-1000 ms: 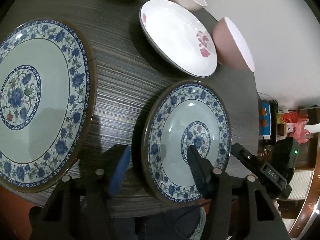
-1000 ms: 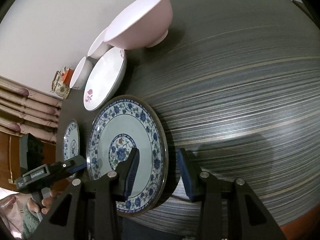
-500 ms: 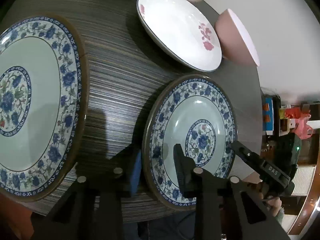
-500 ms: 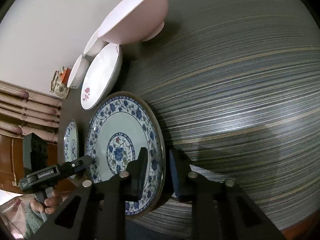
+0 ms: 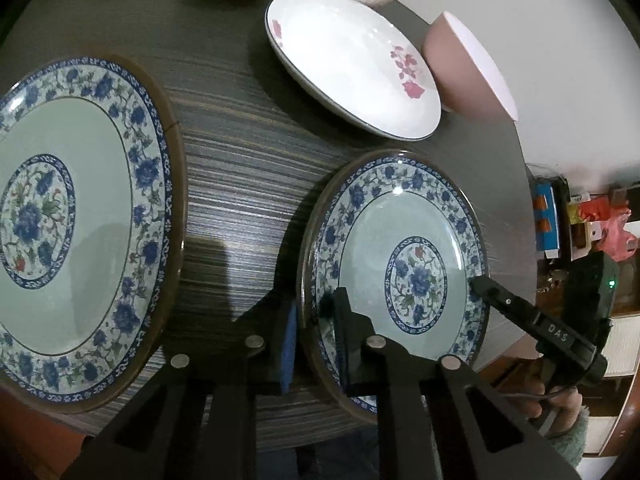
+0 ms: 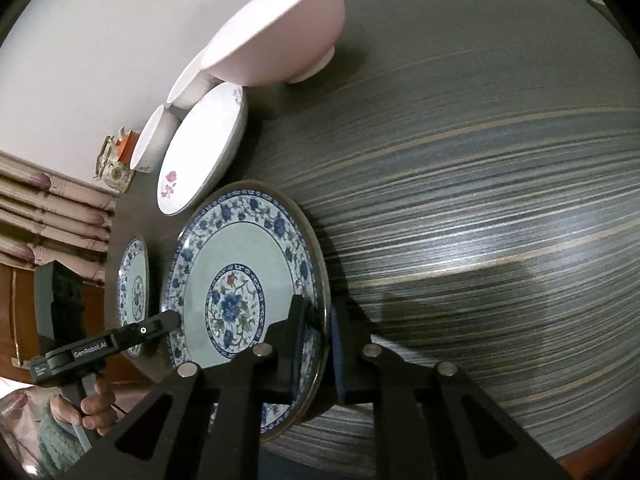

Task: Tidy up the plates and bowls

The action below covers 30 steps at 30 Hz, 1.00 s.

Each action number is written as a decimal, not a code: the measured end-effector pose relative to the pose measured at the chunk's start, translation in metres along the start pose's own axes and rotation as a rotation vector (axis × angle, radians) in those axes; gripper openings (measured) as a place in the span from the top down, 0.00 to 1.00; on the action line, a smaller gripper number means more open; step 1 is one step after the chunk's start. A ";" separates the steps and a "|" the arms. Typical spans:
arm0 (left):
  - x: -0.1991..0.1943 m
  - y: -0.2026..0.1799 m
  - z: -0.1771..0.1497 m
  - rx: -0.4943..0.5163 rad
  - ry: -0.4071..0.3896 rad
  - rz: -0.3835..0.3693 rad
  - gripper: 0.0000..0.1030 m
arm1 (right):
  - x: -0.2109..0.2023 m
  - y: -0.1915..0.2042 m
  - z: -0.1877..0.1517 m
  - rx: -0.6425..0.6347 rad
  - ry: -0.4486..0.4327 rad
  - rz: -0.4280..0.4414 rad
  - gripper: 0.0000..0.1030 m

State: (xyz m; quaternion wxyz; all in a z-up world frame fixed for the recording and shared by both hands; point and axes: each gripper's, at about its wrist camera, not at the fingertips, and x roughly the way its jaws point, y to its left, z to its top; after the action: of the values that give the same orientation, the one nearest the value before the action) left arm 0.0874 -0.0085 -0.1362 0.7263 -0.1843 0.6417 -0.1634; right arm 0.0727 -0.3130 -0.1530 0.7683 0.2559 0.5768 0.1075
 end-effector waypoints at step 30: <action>-0.091 0.062 -0.002 -0.048 -0.148 0.043 0.87 | 0.009 0.107 0.009 -0.170 -0.006 0.042 0.88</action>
State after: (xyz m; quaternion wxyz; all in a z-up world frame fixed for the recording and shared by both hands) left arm 0.0739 0.0886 -0.0866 0.7704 -0.1996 0.5938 -0.1182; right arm 0.0976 -0.2204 -0.1036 0.7865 0.2020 0.5579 0.1715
